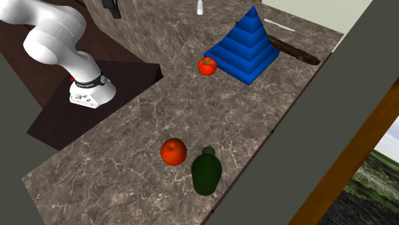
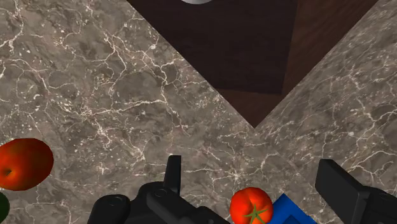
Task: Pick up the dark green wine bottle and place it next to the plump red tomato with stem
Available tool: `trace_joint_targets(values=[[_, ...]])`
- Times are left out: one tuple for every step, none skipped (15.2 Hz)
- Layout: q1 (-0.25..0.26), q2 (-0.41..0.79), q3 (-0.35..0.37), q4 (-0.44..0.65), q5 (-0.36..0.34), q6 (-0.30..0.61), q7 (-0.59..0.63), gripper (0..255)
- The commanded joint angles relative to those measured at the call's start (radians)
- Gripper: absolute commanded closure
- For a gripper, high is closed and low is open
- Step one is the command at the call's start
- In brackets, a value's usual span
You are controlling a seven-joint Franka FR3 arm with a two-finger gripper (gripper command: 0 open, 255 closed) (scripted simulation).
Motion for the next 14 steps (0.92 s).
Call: trace_joint_targets(values=[[0.000, 0.000, 0.000, 0.000, 0.000, 0.000, 0.000, 0], [-0.004, 0.013, -0.018, -0.002, -0.018, 0.020, -0.026, 0], [-0.008, 0.028, -0.036, -0.003, -0.035, 0.039, -0.051, 0], [-0.012, 0.044, -0.054, -0.003, -0.052, 0.060, -0.077, 0], [-0.015, 0.061, -0.072, -0.001, -0.068, 0.080, -0.102, 0], [-0.018, 0.079, -0.090, 0.002, -0.083, 0.101, -0.126, 0], [-0.021, 0.098, -0.108, 0.006, -0.097, 0.121, -0.151, 0], [-0.024, 0.118, -0.126, 0.011, -0.110, 0.142, -0.175, 0], [-0.027, 0.140, -0.143, 0.018, -0.122, 0.163, -0.200, 0], [-0.029, 0.162, -0.161, 0.026, -0.133, 0.184, -0.224, 0], [-0.030, 0.185, -0.179, 0.035, -0.143, 0.204, -0.248, 0], [-0.032, 0.210, -0.197, 0.045, -0.151, 0.225, -0.272, 0], [-0.032, 0.235, -0.214, 0.057, -0.159, 0.245, -0.296, 0], [-0.033, 0.261, -0.232, 0.070, -0.165, 0.265, -0.320, 0]])
